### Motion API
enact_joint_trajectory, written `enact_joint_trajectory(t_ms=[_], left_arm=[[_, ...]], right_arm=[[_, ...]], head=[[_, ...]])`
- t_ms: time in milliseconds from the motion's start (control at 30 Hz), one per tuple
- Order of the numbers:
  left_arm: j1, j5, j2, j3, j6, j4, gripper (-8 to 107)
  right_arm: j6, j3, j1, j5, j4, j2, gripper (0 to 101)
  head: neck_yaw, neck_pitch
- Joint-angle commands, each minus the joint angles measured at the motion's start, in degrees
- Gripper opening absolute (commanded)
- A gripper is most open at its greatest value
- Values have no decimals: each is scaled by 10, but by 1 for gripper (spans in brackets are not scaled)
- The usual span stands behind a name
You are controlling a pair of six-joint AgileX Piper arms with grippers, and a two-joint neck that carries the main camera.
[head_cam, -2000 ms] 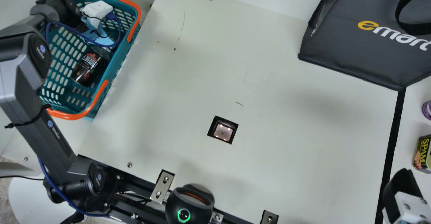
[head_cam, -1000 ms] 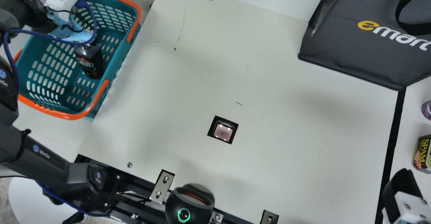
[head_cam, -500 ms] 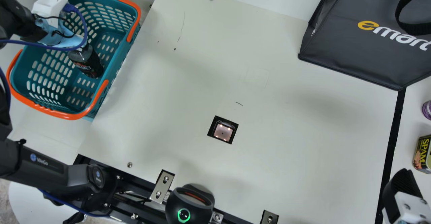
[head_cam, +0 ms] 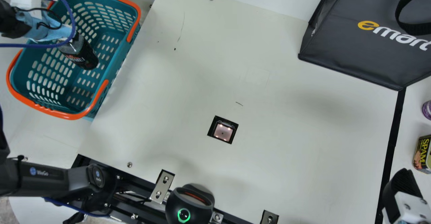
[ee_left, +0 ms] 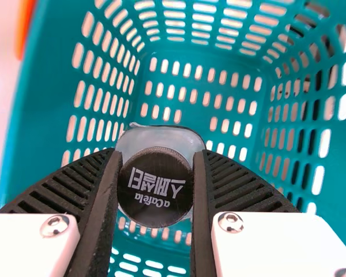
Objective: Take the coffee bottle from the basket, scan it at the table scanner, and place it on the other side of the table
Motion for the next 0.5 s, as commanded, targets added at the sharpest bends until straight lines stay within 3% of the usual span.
enact_joint_trajectory(t_ms=[0,467], left_arm=[[0,9,-14,-3,-14,1,-8],[-7,88,-98,-56,-121,29,-8]], right_arm=[[0,0,0,0,0,0,95],[0,0,0,0,0,0,95]], head=[[2,-17],[2,-17]])
